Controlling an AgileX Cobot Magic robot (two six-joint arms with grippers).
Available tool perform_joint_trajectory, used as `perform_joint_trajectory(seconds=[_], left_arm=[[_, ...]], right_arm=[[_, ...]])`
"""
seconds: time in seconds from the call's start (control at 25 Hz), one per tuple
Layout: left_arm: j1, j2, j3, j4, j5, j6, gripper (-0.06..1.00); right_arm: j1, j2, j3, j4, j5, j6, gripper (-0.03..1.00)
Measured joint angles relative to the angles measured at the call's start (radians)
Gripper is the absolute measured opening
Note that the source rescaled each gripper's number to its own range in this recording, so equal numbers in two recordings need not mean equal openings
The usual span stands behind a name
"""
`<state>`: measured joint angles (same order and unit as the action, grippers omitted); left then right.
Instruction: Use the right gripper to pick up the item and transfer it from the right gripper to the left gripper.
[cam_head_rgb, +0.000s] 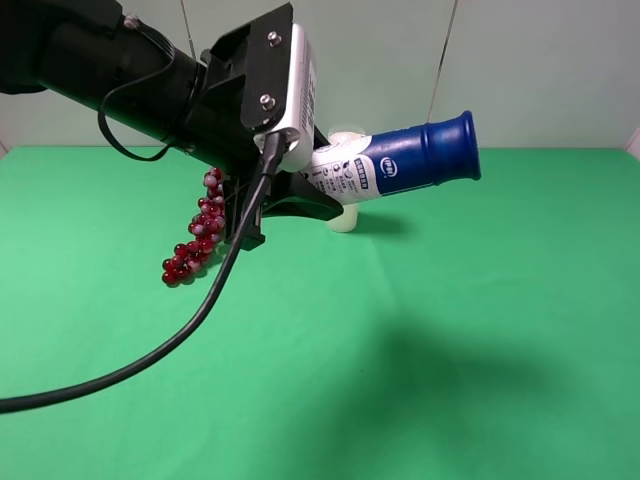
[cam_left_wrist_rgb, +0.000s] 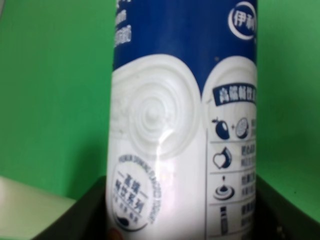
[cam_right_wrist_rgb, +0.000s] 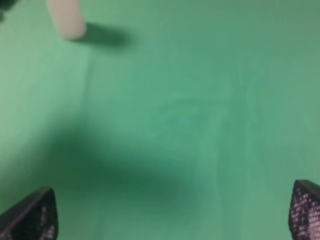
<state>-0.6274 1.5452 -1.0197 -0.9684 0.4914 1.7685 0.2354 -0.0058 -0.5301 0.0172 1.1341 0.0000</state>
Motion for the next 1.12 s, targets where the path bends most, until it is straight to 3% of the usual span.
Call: perform_joint_trajectory(seconds=[0.32, 0.84, 1.12], left_arm=[[0.000, 0.000, 0.000, 0.000, 0.000, 0.000, 0.00], [0.000, 0.000, 0.000, 0.000, 0.000, 0.000, 0.00], [0.000, 0.000, 0.000, 0.000, -0.001, 0.000, 0.00]], right_arm=[[0.000, 0.000, 0.040, 0.000, -0.100, 0.022, 1.00], [-0.003, 0.000, 0.042, 0.000, -0.108, 0.023, 1.00], [-0.154, 0.000, 0.042, 0.000, -0.109, 0.023, 1.00]])
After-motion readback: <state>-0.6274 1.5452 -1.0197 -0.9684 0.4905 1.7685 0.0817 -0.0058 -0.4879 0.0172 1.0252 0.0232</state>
